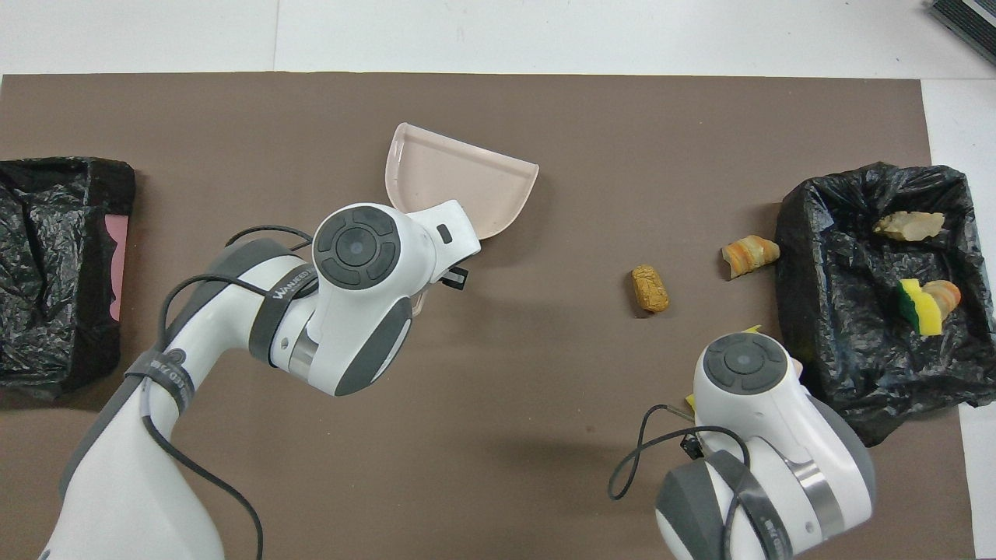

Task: Sweep and dump trash in bin
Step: 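Sweep the bread and sponge pieces toward the dustpan with the right gripper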

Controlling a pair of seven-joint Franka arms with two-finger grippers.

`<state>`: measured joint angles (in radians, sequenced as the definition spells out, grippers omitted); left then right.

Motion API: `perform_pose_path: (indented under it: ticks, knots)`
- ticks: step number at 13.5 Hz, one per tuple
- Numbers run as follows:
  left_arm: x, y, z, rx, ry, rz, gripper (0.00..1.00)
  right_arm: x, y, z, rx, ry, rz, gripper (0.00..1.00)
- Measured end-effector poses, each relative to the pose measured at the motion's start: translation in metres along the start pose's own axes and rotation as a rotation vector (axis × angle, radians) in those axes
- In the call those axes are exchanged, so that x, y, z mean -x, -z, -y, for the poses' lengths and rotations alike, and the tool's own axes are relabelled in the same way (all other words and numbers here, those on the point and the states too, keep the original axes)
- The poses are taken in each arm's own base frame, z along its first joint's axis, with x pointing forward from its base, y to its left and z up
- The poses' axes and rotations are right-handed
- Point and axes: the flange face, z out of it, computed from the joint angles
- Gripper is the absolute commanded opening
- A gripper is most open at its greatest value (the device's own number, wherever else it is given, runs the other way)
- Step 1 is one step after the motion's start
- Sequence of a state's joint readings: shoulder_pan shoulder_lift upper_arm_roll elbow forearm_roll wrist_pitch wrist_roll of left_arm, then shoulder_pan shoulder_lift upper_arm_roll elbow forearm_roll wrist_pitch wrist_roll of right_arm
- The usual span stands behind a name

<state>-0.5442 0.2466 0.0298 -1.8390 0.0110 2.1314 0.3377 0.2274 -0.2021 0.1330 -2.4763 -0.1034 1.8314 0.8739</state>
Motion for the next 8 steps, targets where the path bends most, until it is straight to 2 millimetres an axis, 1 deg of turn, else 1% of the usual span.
perform_pose_path:
  ticks: [1, 3, 5, 7, 8]
  knots:
    - [0.003, -0.001, 0.005, 0.002, -0.048, 0.007, 0.0, 0.002, 0.003, 0.01, -0.015, 0.027, -0.009, 0.0]
    - [0.008, -0.005, 0.009, 0.012, -0.127, 0.03, 0.0, 0.009, 0.022, 0.036, -0.072, 0.062, -0.013, 0.0]
    - [0.016, -0.011, 0.007, 0.028, -0.228, 0.056, 0.0, 0.015, 0.051, 0.065, -0.141, 0.092, -0.001, 0.0]
    - [0.026, -0.017, 0.002, 0.041, -0.274, 0.075, 0.0, 0.023, 0.085, 0.096, -0.192, 0.134, -0.011, 0.0]
    - [0.031, -0.02, -0.001, 0.046, -0.283, 0.082, 0.0, 0.025, 0.103, 0.108, -0.193, 0.155, -0.015, 0.0]
